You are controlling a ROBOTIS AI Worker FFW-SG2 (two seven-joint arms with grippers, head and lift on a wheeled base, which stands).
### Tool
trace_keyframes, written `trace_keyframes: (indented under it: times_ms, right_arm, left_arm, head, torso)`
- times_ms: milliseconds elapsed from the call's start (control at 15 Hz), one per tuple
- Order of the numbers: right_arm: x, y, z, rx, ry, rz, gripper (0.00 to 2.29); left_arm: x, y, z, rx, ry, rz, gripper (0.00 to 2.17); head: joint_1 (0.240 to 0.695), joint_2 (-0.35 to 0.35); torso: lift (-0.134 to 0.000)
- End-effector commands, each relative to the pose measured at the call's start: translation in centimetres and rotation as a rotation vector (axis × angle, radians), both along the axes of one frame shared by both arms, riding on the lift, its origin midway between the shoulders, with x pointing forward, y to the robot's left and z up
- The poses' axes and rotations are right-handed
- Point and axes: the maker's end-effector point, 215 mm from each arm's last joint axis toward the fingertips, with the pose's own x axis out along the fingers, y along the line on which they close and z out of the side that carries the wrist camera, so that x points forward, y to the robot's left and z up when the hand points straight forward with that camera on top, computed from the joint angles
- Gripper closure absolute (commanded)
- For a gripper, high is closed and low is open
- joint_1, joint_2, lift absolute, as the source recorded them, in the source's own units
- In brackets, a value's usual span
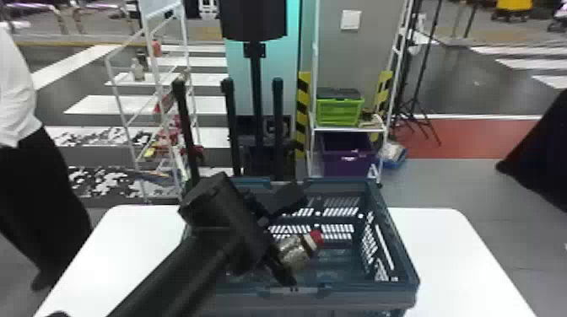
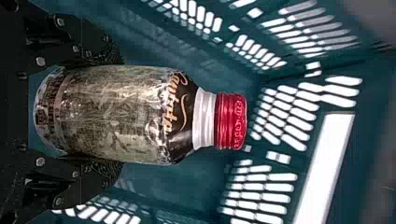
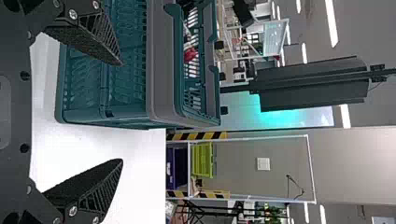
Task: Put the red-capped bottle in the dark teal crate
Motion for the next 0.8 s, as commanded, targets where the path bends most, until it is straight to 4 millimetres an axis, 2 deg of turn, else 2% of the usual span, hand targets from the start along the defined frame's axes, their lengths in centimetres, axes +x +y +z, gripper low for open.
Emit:
trace_keyframes:
  times_ms: [0,200,467,533,600,667,733]
  right_arm:
    - [-0.1,0.1,0.2,0.005,-0.012,-0.002,0.15]
    - [-0.4,0.1,0.6,0.009,-0.03,-0.004,0.15]
    - [-0.7,-0.1,0.9,0.012,-0.045,-0.009,0.15]
    - [-0.7,-0.1,0.9,0.012,-0.046,-0.011,0.15]
    - [-0.7,-0.2,0.9,0.013,-0.047,-0.01,0.15]
    - [-0.7,-0.4,0.9,0.011,-0.045,-0.014,0.15]
    - [-0.7,-0.3,0.9,0.012,-0.046,-0.013,0.15]
  left_arm:
    - [-0.9,0.9,-2.6,0.084,0.026,-0.032,1.79]
    - [-1.7,1.5,-4.5,0.173,0.034,-0.063,1.79]
    - [-1.6,1.3,-4.9,0.202,0.013,-0.074,1.62]
    - [-1.4,1.3,-4.8,0.205,0.002,-0.069,1.35]
    - [-0.9,1.2,-4.6,0.209,-0.021,-0.064,0.82]
    - [-0.6,1.2,-4.7,0.215,-0.045,-0.049,0.17]
    - [-0.3,1.2,-4.4,0.217,-0.062,-0.041,0.03]
  head:
    - [0.499,0.0]
    - [0.499,0.0]
    - [0.499,0.0]
    - [0.499,0.0]
    - [0.499,0.0]
    - [0.499,0.0]
    - [0.499,0.0]
  torso:
    - [0.0]
    - [0.0]
    - [0.0]
    - [0.0]
    - [0.0]
    - [0.0]
    - [0.0]
